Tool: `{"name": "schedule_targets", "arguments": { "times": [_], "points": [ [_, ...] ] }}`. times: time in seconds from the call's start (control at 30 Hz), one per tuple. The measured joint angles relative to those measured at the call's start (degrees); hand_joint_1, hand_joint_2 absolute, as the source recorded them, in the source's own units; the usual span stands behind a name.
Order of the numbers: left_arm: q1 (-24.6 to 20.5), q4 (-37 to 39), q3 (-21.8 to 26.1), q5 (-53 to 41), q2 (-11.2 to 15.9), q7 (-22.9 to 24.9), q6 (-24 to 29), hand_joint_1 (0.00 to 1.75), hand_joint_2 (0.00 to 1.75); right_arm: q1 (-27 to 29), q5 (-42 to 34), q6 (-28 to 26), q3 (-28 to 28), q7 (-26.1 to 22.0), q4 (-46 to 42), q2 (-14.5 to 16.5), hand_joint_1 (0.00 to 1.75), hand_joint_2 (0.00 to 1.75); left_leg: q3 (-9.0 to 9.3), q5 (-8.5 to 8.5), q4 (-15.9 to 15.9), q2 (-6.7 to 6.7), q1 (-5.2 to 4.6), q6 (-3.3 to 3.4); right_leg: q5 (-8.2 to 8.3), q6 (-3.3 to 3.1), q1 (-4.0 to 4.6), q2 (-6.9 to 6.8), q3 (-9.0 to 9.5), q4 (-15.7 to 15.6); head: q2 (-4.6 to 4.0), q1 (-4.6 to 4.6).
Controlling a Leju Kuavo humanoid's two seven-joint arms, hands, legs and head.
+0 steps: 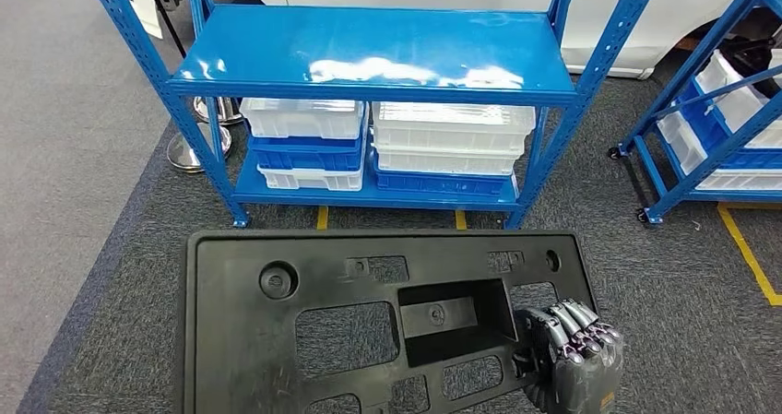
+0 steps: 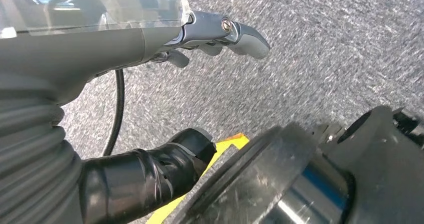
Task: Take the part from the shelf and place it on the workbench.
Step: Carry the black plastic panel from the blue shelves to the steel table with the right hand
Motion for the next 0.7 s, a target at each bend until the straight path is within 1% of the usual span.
{"name": "schedule_targets", "arguments": {
  "times": [0.03, 0.07, 0.1, 0.17, 0.2, 0.23, 0.27, 0.3, 0.33, 0.37, 0.4, 0.43, 0.47, 0.5, 0.53, 0.57, 0.6, 0.67, 0.7],
  "points": [
    [0.0, 0.0, 0.0, 0.0, 0.0, 0.0, 0.0, 0.0, 1.75, 0.0, -0.1, 0.0, 0.1, 0.6, 0.0, -0.2, 1.75, 1.75, -0.3, 0.15, 0.2, -0.01, -0.07, -0.25, 0.58, -0.24, 0.17, 0.0, 1.52, -2.8, 0.0, -0.01],
    [0.0, 0.0, 0.0, 0.0, 0.0, -0.1, -0.1, 0.0, 1.75, 0.0, -0.3, 0.0, 0.4, 1.2, 0.0, -0.5, 1.75, 1.75, -0.52, 0.33, 0.4, 0.0, -0.11, -0.57, 0.73, -0.47, 0.37, 0.02, 2.14, -4.3, 0.0, -0.02],
    [0.0, 0.0, 0.0, 0.0, 0.0, -0.2, -0.1, 0.0, 1.75, 0.0, -0.4, 0.0, 0.6, 1.7, 0.0, -0.9, 1.75, 1.75, -0.66, 0.55, 0.4, 0.01, -0.16, -0.93, 0.78, -0.66, 0.57, 0.03, 2.01, -4.5, 0.0, -0.03],
    [0.0, 0.0, 0.0, 0.0, 0.0, -0.2, -0.1, 0.0, 1.75, 0.0, -0.8, 0.0, 1.2, 2.2, 0.0, -1.5, 1.75, 1.75, -0.83, 0.81, 0.4, -0.02, -0.04, -1.65, 1.51, -1.31, 0.41, 0.04, 1.7, -4.8, 0.0, -0.03],
    [0.0, 0.0, 0.0, 0.0, 0.0, -0.2, 0.0, 0.0, 1.75, 0.0, -1.0, 0.0, 1.5, 2.2, 0.0, -1.6, 1.75, 1.75, -1.17, 0.16, 1.1, -0.05, 0.03, -1.97, 1.9, -1.7, 0.25, 0.0, 1.54, -4.9, 0.0, -0.07],
    [0.0, 0.0, 0.1, 0.0, 0.0, -0.2, 0.0, 0.0, 1.75, 0.0, -1.1, 0.0, 1.7, 2.2, 0.0, -1.8, 1.75, 1.75, -1.91, -1.26, 2.8, -0.1, 0.12, -2.28, 2.32, -2.06, 0.07, -0.05, 1.3, -5.1, 0.0, -0.11],
    [0.0, 0.0, 0.1, 0.0, 0.1, -0.2, 0.1, 0.0, 1.75, 0.0, -1.1, 0.0, 1.9, 2.2, 0.0, -1.9, 1.75, 1.75, -3.08, -3.4, 5.7, -0.14, 0.24, -2.55, 2.65, -2.3, 0.03, -0.11, 1.0, -5.1, 0.0, -0.15],
    [0.0, 0.0, 0.1, 0.0, 0.1, -0.3, 0.1, 0.0, 1.75, 0.0, -1.3, 0.0, 2.1, 2.3, 0.1, -2.0, 1.75, 1.75, -4.51, -5.76, 9.5, -0.15, 0.29, -2.8, 2.91, -2.46, 0.06, -0.09, 0.58, -5.1, 0.0, -0.21],
    [0.0, 0.0, 0.1, 0.0, 0.1, -0.3, 0.1, 0.0, 1.75, 0.0, -1.5, 0.0, 2.2, 2.4, 0.1, -2.2, 1.75, 1.75, -5.76, -7.61, 13.1, -0.15, 0.34, -3.01, 3.13, -2.49, 0.09, -0.06, 0.16, -5.0, 0.0, -0.22],
    [0.0, 0.0, 0.1, 0.0, 0.1, -0.3, 0.0, 0.0, 1.75, 0.0, -1.8, 0.0, 2.4, 2.5, 0.3, -2.3, 1.75, 1.75, -6.37, -8.52, 15.5, -0.15, 0.36, -3.14, 3.32, -2.46, 0.12, 0.02, -0.23, -4.8, 0.0, -0.22],
    [0.0, 0.0, 0.1, 0.0, 0.1, -0.4, 0.0, 0.0, 1.75, 0.0, -2.1, 0.0, 2.5, 2.7, 0.4, -2.5, 1.75, 1.75, -5.95, -8.32, 15.8, -0.15, 0.37, -3.18, 3.46, -2.39, 0.13, 0.17, -0.57, -4.7, 0.0, -0.22],
    [0.1, 0.0, 0.1, 0.0, 0.1, -0.5, 0.0, 0.0, 1.75, 0.0, -2.4, 0.0, 2.7, 2.9, 0.5, -2.7, 1.75, 1.75, -4.34, -7.11, 13.6, -0.21, 0.38, -3.13, 3.56, -2.29, 0.12, 0.37, -0.82, -4.5, 0.0, -0.22],
    [0.1, 0.0, 0.1, 0.0, 0.1, -0.5, 0.0, 0.0, 1.75, 0.0, -2.6, 0.0, 2.8, 3.0, 0.6, -2.9, 1.75, 1.75, -1.92, -5.44, 9.9, -0.47, 0.38, -2.98, 3.65, -2.17, 0.12, 0.61, -0.99, -4.3, 0.0, -0.22],
    [0.1, 0.0, 0.1, 0.0, 0.1, -0.6, -0.1, 0.0, 1.75, 0.0, -2.8, 0.0, 2.9, 3.0, 0.6, -3.0, 1.75, 1.75, 0.57, -4.23, 5.7, -1.02, 0.34, -2.74, 3.73, -2.0, 0.18, 0.83, -1.13, -4.2, 0.0, -0.22],
    [0.1, 0.0, 0.1, 0.0, 0.1, -0.6, -0.1, 0.0, 1.75, 0.0, -2.9, 0.0, 3.0, 3.0, 0.6, -3.1, 1.75, 1.75, 2.47, -3.39, 2.4, -1.49, 0.27, -2.44, 3.85, -1.78, 0.26, 1.07, -1.27, -4.1, 0.0, -0.21],
    [0.1, 0.0, 0.1, 0.0, 0.1, -0.7, -0.1, 0.0, 1.75, 0.0, -3.0, 0.0, 3.1, 3.0, 0.6, -3.2, 1.75, 1.75, 3.48, -3.1, 0.5, -1.85, 0.18, -2.15, 4.0, -1.5, 0.31, 1.26, -1.44, -4.0, 0.0, -0.21],
    [0.1, 0.0, 0.1, 0.0, 0.1, -0.7, -0.2, 0.0, 1.75, 0.0, -3.1, 0.0, 3.1, 3.0, 0.6, -3.3, 1.75, 1.75, 3.72, -3.19, -0.2, -1.98, 0.04, -1.85, 4.2, -1.15, 0.33, 1.46, -1.61, -4.0, 0.0, -0.2],
    [0.0, 0.0, 0.1, 0.0, 0.1, -0.8, -0.2, 0.0, 1.75, 0.1, -3.2, 0.0, 3.2, 2.9, 0.6, -3.4, 1.75, 1.75, 3.6, -2.65, -0.6, -1.36, 0.1, -1.13, 4.5, -0.47, 0.28, 1.82, -1.84, -4.0, 0.0, -0.2],
    [0.1, 0.0, 0.1, 0.0, 0.1, -0.7, -0.2, 0.0, 1.75, 0.1, -3.3, 0.0, 3.2, 2.9, 0.6, -3.5, 1.75, 1.75, 3.59, -2.33, -0.9, -0.97, 0.21, -0.66, 4.08, -0.2, 0.27, 1.75, -2.09, -3.5, 0.0, -0.16]
  ]
}}
